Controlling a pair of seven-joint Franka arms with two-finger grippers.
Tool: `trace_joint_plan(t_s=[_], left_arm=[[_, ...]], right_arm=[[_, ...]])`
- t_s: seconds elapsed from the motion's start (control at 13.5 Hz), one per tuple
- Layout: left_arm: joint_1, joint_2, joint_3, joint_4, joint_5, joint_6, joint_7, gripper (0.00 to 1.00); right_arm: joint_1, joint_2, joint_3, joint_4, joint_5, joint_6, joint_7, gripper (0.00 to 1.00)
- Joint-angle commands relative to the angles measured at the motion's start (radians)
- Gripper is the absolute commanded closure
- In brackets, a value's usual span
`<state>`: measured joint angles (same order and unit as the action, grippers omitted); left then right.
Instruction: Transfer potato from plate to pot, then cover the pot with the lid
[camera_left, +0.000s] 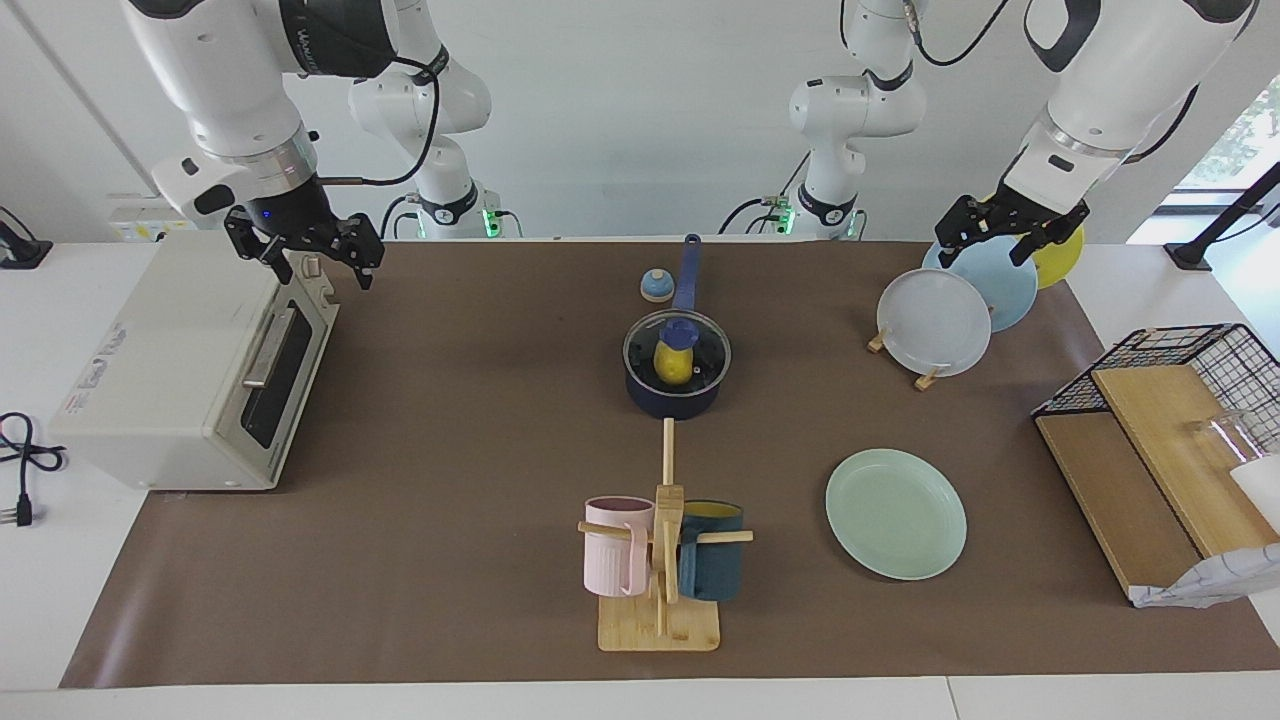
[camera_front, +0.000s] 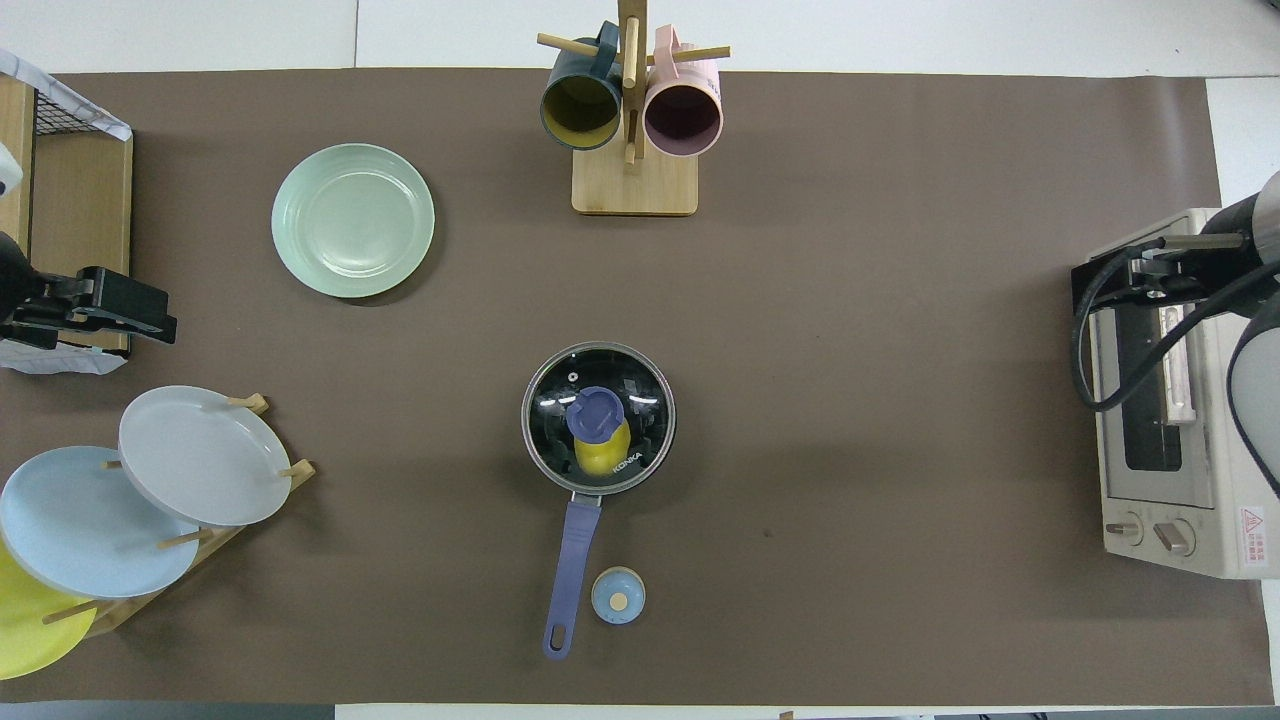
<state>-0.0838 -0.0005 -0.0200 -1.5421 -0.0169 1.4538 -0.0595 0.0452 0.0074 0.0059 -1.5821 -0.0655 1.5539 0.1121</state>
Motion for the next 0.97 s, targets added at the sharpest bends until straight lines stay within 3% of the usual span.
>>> trace_joint_plan(t_s=[0.0, 0.89], left_arm=[[0.012, -0.015, -0.009, -0.012, 0.02, -0.004, 0.001, 0.0], [0.012, -0.015, -0.009, -0.012, 0.02, -0.004, 0.001, 0.0]], right_arm=[[-0.016, -0.024, 0.009, -0.021, 0.004, 0.012, -0.029, 0.0], [-0.005, -0.026, 0.02, -0.016, 0.041, 0.003, -0.051, 0.0]])
